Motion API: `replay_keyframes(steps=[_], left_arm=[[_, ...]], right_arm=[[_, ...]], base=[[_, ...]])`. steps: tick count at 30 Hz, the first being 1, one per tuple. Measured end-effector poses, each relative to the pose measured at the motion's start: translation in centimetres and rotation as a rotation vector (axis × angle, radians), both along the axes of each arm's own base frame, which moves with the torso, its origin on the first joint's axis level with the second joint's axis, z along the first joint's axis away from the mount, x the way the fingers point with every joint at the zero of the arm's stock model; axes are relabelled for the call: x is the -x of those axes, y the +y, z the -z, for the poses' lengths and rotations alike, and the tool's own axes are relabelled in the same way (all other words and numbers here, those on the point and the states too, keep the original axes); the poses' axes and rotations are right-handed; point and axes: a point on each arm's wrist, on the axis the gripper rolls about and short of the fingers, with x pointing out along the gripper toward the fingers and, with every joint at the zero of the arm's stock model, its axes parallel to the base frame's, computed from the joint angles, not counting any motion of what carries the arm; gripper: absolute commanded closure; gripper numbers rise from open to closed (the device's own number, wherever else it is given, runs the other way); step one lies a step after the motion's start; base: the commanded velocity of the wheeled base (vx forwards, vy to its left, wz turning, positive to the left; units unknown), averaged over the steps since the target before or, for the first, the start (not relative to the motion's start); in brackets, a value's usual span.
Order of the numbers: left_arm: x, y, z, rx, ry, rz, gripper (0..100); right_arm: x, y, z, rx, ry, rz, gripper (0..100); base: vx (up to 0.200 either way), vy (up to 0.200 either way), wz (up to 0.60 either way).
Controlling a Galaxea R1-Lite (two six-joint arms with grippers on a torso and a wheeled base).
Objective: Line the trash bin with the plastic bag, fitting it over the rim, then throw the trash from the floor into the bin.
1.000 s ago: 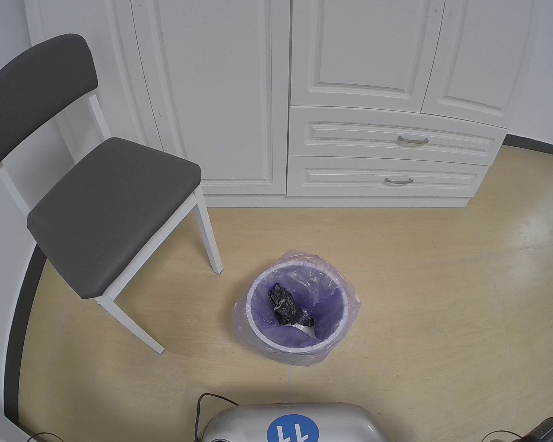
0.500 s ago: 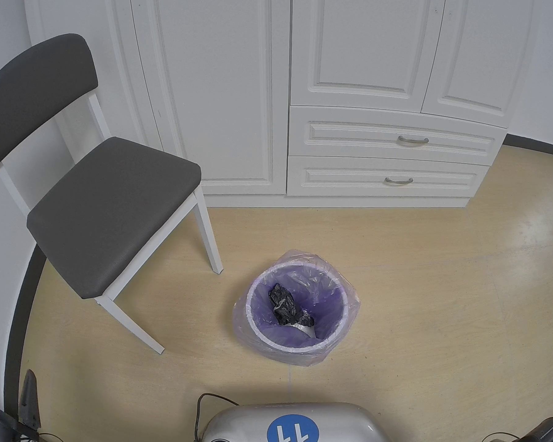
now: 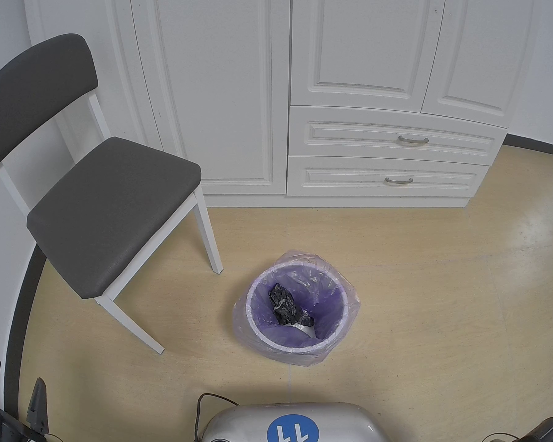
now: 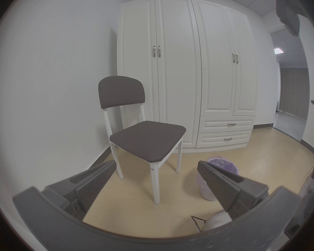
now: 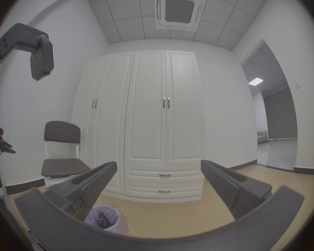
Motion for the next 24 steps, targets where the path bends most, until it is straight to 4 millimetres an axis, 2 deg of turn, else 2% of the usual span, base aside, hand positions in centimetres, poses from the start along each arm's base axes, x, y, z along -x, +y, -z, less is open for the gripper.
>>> replay_keyframes(steps=[19, 24], left_arm=[[0.0, -0.1, 0.4, 0.020, 0.042, 0.028, 0], [0.0, -0.1, 0.4, 0.021, 0.043, 0.028, 0]], right_arm=[[-1.3, 0.0, 4.0, 0.012, 0.411, 0.005, 0], [-1.3, 0.0, 4.3, 0.012, 0.441, 0.009, 0]], base=[[0.000, 0.000, 0.00], [0.000, 0.000, 0.00]])
